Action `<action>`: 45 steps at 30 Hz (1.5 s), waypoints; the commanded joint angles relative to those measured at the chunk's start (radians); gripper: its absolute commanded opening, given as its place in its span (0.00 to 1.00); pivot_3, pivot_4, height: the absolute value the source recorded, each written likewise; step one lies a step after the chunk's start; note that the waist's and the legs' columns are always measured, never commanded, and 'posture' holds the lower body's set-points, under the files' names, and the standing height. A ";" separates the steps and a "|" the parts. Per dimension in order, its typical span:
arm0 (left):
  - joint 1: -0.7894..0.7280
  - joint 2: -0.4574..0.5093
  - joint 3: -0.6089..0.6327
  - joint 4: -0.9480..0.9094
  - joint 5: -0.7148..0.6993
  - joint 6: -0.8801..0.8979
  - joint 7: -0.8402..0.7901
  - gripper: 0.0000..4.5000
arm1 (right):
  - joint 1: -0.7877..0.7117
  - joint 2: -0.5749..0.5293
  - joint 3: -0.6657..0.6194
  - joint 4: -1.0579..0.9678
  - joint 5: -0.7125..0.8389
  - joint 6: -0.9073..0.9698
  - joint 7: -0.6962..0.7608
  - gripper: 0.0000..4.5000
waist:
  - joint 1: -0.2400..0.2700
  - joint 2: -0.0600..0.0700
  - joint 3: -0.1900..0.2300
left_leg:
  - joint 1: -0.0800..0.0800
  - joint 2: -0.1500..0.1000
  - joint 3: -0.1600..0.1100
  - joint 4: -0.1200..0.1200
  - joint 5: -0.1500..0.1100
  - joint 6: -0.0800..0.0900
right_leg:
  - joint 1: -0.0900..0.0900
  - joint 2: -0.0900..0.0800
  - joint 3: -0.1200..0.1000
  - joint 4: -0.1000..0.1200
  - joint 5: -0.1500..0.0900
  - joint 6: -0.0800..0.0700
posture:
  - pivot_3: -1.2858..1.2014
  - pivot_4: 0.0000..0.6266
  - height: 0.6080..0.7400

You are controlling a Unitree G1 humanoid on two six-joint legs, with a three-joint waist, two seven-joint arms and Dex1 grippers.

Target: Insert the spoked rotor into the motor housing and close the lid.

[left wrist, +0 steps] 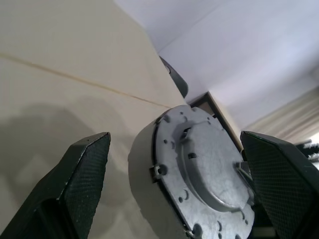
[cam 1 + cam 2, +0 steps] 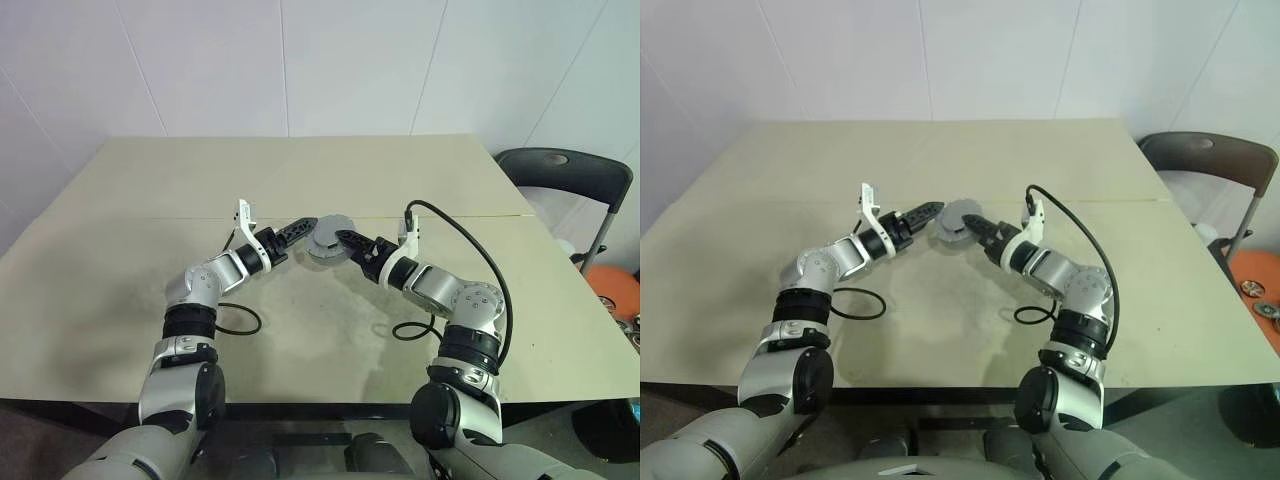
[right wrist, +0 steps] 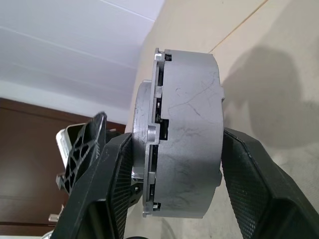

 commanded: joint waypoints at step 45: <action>-0.114 -0.181 0.306 0.131 -0.302 0.162 0.161 0.54 | -0.029 -0.047 0.126 0.018 0.194 -0.123 0.013 0.88 | 0.003 0.000 0.000 | 0.000 0.000 0.000 0.000 0.001 -0.002 | 0.000 0.000 0.000 0.000 0.000 0.000 | 0.52 0.00 1.00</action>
